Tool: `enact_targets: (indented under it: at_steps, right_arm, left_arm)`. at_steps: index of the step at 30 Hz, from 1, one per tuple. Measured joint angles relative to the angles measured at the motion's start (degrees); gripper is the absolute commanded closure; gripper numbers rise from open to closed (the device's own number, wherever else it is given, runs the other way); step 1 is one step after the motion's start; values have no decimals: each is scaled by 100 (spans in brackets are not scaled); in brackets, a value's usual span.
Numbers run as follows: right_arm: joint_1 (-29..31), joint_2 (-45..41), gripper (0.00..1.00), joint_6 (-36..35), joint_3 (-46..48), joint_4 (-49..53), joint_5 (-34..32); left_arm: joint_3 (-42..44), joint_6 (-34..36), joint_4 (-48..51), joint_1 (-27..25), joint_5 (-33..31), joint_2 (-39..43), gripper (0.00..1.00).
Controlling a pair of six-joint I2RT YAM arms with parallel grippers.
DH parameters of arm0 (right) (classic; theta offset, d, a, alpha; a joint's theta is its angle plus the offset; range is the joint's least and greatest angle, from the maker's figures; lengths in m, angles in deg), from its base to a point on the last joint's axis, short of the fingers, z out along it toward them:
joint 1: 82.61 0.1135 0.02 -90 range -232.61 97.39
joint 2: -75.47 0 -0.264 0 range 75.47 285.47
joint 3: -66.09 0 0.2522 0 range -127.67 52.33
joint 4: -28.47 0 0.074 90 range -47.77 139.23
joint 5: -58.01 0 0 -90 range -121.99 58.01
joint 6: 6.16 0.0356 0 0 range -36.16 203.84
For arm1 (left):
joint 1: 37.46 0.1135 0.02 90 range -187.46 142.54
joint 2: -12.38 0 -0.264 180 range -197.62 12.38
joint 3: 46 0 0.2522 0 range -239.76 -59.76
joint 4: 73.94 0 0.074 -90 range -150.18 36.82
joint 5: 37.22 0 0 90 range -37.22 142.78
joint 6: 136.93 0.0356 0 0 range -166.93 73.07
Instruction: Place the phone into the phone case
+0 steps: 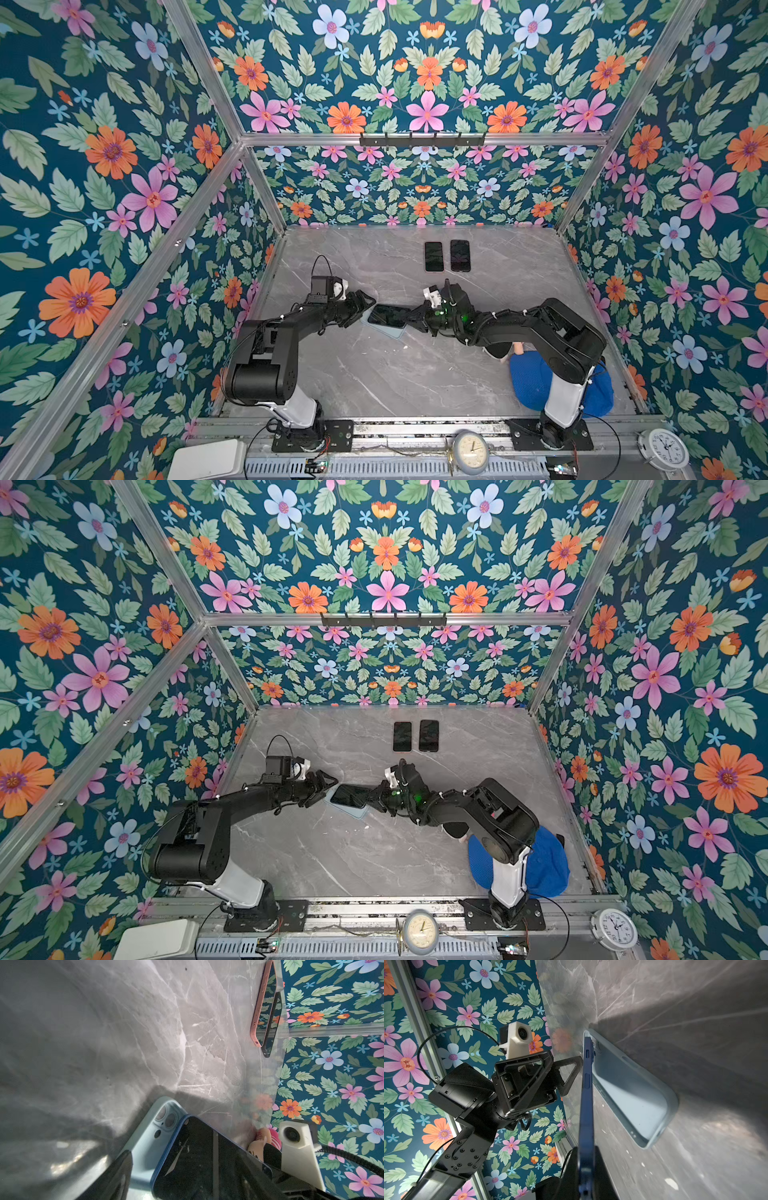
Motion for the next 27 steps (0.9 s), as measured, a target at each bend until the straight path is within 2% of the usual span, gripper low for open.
enact_targets:
  at_steps: [10, 15, 19, 27]
  right_arm:
    - [15, 249, 100, 26, -116, -85, 48]
    - [15, 275, 100, 26, -120, -127, 55]
    - [15, 348, 100, 22, -164, -173, 72]
    - [15, 529, 100, 7, -240, -332, 122]
  left_arm:
    - [125, -22, -138, 9, 107, 79, 23]
    - [17, 37, 7, 262, 13, 332, 23]
    - [0, 39, -17, 391, -57, 149, 23]
    - [197, -175, -544, 299, 267, -280, 27]
